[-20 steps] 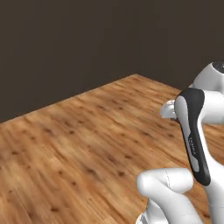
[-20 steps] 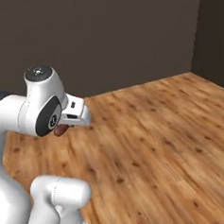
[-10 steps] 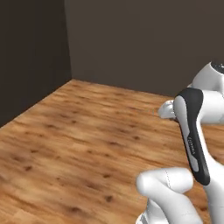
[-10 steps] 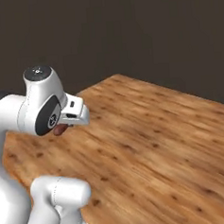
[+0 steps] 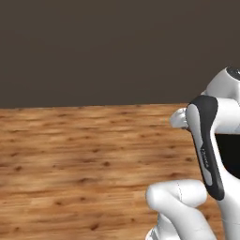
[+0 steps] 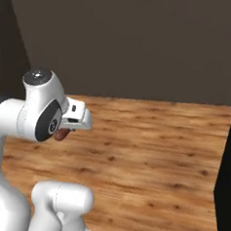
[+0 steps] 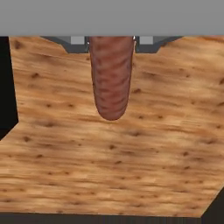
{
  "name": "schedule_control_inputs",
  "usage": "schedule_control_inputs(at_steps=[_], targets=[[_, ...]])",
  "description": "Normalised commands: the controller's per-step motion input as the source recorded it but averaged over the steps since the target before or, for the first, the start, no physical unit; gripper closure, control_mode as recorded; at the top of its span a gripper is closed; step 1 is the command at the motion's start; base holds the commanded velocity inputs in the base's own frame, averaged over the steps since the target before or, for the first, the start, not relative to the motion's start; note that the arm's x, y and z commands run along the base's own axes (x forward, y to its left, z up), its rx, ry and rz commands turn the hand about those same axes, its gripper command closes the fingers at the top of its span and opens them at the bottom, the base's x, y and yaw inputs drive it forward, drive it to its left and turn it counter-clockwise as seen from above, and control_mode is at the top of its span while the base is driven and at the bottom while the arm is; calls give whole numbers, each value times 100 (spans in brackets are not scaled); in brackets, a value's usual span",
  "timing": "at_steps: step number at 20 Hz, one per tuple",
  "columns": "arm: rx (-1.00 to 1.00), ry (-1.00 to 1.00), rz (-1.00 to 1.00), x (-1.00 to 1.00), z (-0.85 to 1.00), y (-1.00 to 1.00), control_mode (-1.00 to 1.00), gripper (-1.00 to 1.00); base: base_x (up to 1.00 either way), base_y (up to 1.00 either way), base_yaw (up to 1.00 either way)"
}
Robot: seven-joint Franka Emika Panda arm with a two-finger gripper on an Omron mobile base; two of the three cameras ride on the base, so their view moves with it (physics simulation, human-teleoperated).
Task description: Move the hot dog bun to the plate on the dining table and place the condiment next to that plate. Then navigate to the fridge and take the sausage and place it on the plate as well.
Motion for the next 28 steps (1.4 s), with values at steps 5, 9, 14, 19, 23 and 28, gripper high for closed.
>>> schedule_control_inputs(at_steps=[5,9,14,19,23,28], targets=[[0,0,0,0,0,0,100,100,100,54,-66],[0,0,0,0,0,0,100,100,100,53,-65],[0,0,0,0,0,0,100,100,100,57,-67],[0,0,0,0,0,0,100,100,89,55,-68],[0,0,0,0,0,0,100,100,74,73,-69],[0,0,0,0,0,0,100,100,59,79,-68]])
